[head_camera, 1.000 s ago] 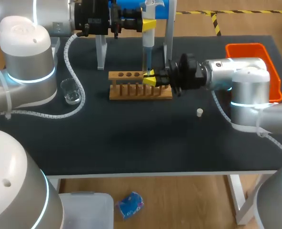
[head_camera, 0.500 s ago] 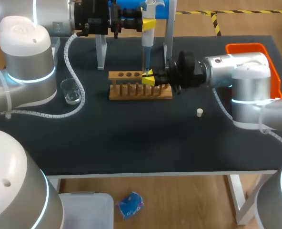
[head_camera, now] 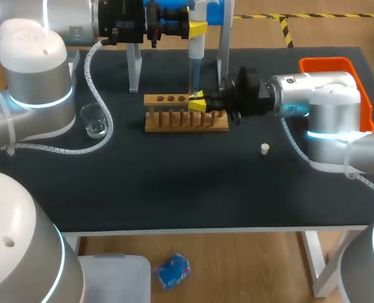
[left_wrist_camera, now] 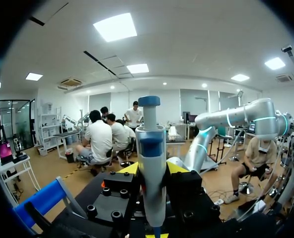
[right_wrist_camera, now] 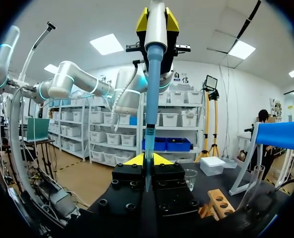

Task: Invert the test tube, pick up the pipette, mount the tip to pipette, aspirate from beaker and dispense into the tube, eject the tip, return the pipette, and cap with the stopper.

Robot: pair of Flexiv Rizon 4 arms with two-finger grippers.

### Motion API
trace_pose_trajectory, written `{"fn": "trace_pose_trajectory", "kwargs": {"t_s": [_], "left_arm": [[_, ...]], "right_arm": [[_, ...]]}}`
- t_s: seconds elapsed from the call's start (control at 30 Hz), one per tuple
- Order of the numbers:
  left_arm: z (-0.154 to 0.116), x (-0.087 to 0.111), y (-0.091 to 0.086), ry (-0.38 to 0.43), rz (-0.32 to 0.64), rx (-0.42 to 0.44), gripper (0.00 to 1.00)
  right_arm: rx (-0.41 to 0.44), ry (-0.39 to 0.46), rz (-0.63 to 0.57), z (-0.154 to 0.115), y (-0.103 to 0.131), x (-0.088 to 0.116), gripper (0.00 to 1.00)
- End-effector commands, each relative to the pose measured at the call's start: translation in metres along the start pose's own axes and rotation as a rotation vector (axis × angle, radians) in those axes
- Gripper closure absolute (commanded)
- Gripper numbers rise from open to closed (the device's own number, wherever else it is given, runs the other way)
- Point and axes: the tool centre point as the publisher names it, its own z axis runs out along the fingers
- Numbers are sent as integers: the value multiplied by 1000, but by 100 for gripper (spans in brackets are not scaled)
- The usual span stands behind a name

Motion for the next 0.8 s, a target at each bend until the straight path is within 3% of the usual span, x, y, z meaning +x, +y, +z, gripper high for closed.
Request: {"fn": "trace_pose_trajectory", "kwargs": {"t_s": [0.03,0.47,0.53,0.57,0.63,0.8], "left_arm": [[0,-1,9,1,1,-1,100],[0,-1,9,1,1,-1,100],[0,-1,9,1,1,-1,100],[0,-1,9,1,1,-1,100],[0,-1,9,1,1,-1,100],[0,-1,9,1,1,-1,100]], "right_arm": [[1,-5,-8,0,14,1,100],[-13,-8,-48,-5,36,0,100],[-13,-11,-53,-5,39,1,53],[-15,-10,-56,-6,40,1,19],[-16,-7,-60,-7,41,2,0],[-15,-18,-61,-10,41,2,0]]}}
